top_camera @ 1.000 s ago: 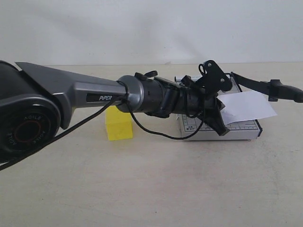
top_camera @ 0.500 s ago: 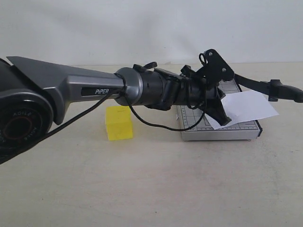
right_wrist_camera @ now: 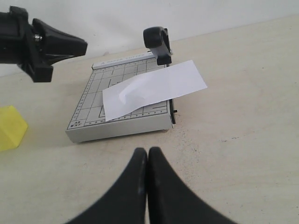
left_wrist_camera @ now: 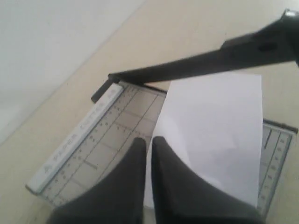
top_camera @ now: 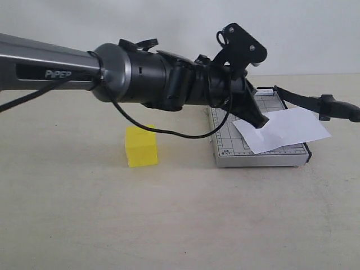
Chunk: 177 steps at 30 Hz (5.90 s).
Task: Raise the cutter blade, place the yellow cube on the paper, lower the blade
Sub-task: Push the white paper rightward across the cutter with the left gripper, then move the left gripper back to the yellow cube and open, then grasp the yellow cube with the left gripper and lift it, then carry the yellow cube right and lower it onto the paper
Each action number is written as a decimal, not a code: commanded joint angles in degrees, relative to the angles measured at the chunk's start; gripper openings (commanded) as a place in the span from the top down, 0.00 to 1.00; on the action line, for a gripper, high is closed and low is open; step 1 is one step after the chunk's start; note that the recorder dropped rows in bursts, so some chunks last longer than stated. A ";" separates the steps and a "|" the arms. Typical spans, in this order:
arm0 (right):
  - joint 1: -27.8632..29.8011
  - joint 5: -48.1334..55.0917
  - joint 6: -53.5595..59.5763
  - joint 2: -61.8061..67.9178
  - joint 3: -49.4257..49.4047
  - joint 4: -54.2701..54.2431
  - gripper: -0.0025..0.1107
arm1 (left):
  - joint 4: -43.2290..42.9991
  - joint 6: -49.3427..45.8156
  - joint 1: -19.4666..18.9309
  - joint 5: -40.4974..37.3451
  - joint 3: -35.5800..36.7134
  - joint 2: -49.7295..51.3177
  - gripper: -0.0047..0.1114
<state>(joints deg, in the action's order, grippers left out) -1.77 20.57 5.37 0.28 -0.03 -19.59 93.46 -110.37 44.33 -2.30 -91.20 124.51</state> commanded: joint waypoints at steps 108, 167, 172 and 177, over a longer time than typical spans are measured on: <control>-0.12 -0.22 -0.20 -0.28 0.03 0.42 0.98 | -14.43 19.95 0.37 -5.44 14.13 -16.04 0.92; -0.12 -0.22 -0.20 -0.28 0.03 0.42 0.98 | -20.48 17.38 0.15 -10.32 -12.14 10.87 0.91; -0.12 -0.22 -0.20 -0.28 0.03 0.42 0.98 | -18.79 17.50 0.15 -8.99 -12.14 10.87 0.69; -0.12 -0.22 -0.20 -0.28 0.03 0.42 0.98 | -17.63 17.50 0.15 -6.05 -12.14 10.87 0.42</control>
<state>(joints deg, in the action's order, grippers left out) -1.77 20.57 5.37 0.28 -0.03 -19.59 73.97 -92.85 44.47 -10.36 -103.03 135.77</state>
